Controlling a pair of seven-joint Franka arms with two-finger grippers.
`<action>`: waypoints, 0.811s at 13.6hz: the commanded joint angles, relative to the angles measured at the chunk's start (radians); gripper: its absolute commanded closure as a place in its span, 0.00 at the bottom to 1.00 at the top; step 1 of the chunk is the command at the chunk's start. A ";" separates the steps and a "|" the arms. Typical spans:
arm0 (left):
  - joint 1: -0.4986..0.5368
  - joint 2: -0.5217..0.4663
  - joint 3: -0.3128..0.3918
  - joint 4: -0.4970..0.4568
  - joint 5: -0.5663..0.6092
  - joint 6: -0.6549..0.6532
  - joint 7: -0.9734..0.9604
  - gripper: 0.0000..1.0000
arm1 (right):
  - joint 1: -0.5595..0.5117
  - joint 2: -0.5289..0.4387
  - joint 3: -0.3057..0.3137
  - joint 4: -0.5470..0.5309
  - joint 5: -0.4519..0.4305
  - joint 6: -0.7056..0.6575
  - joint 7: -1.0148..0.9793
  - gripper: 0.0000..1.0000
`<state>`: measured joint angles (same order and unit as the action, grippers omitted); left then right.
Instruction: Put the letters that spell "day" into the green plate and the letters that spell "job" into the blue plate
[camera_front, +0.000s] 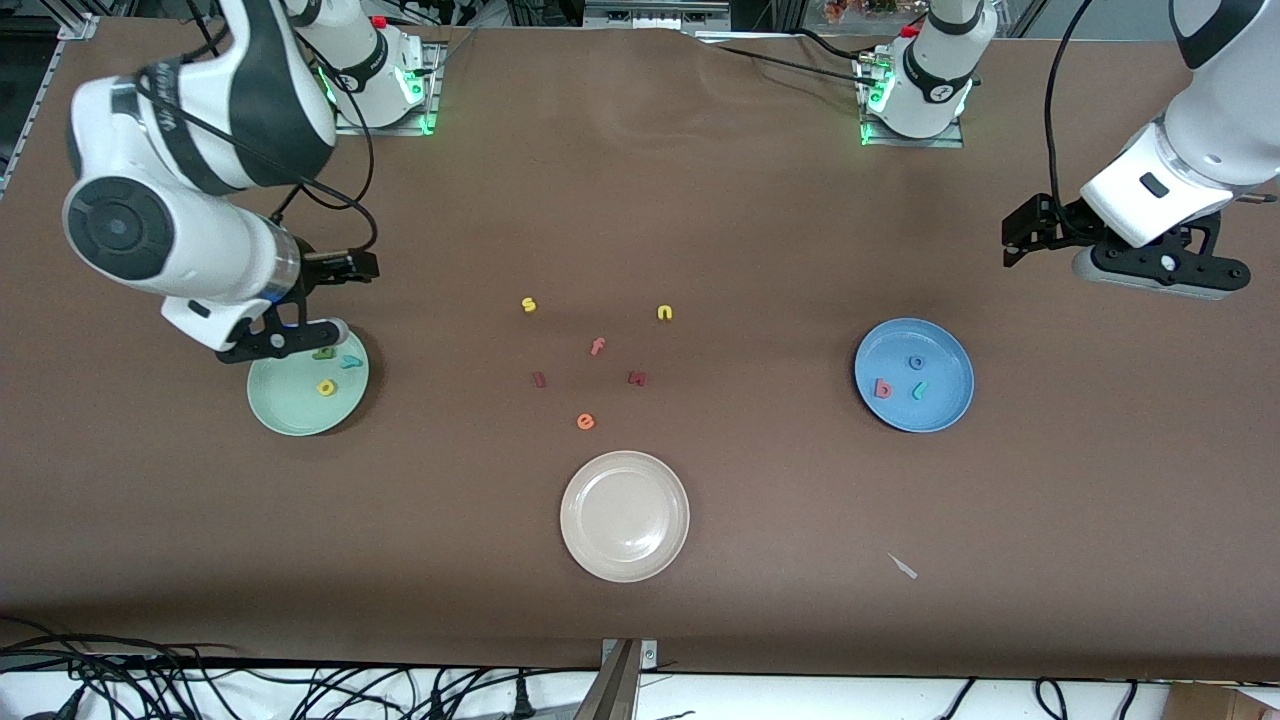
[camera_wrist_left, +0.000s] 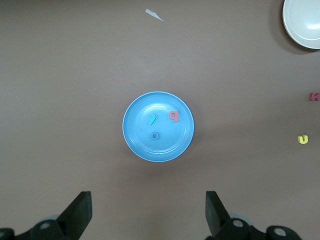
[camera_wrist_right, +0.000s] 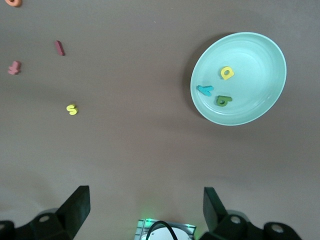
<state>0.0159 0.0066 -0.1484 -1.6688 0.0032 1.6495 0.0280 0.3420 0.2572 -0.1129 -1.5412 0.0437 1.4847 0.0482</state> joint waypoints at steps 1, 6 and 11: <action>0.001 -0.014 0.000 -0.002 0.000 -0.010 -0.002 0.00 | -0.115 -0.111 0.094 -0.059 -0.002 0.019 0.038 0.00; -0.001 -0.014 0.000 -0.003 0.000 -0.010 -0.002 0.00 | -0.185 -0.158 0.095 -0.051 -0.027 0.058 0.025 0.00; 0.004 -0.014 0.000 -0.002 0.000 -0.030 -0.002 0.00 | -0.233 -0.153 0.090 -0.046 -0.073 0.080 0.003 0.00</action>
<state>0.0162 0.0066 -0.1482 -1.6688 0.0032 1.6346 0.0279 0.1379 0.1207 -0.0405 -1.5678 -0.0088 1.5481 0.0632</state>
